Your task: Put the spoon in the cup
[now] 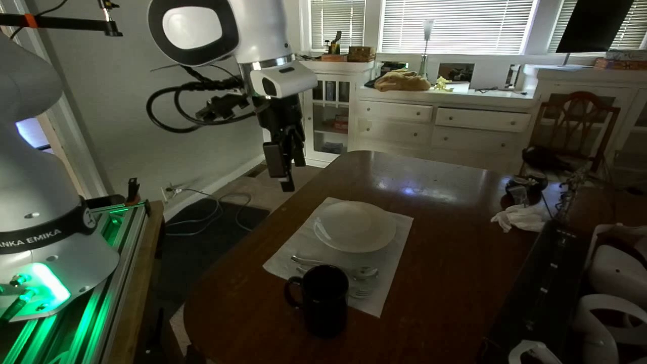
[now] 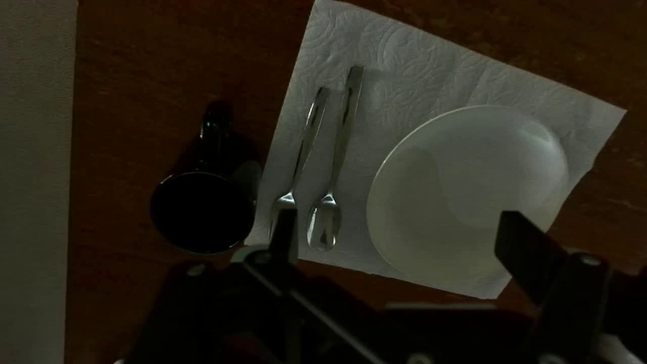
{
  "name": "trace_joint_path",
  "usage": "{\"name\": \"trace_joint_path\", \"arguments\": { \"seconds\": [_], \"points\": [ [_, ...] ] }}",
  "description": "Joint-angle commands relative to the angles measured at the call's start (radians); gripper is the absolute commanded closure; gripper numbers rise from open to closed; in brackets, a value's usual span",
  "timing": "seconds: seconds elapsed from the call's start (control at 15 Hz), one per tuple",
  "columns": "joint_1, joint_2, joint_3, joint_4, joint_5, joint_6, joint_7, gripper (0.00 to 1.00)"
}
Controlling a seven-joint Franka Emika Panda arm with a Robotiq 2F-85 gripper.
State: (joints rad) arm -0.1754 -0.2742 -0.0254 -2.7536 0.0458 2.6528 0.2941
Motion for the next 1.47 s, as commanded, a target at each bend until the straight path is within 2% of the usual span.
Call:
{"name": "trace_joint_path", "arguments": {
  "seconds": [0.0,0.33,0.4,0.73,0.8,1.07,1.27,1.4],
  "points": [
    [-0.019,0.136,0.015,0.0,-0.031,0.118,0.094,0.0],
    [0.005,0.262,-0.002,0.006,-0.043,0.207,0.173,0.0],
    [0.013,0.211,-0.017,0.001,-0.022,0.16,0.121,0.0],
    [0.023,0.252,-0.023,0.007,-0.02,0.187,0.135,0.0],
    [0.025,0.279,-0.025,0.021,0.021,0.185,0.111,0.0],
    [0.035,0.395,-0.035,0.049,0.204,0.319,0.0,0.0],
    [-0.025,0.472,0.049,0.091,0.362,0.378,-0.121,0.0],
    [-0.067,0.531,0.102,0.129,0.426,0.41,-0.182,0.0]
  ]
}}
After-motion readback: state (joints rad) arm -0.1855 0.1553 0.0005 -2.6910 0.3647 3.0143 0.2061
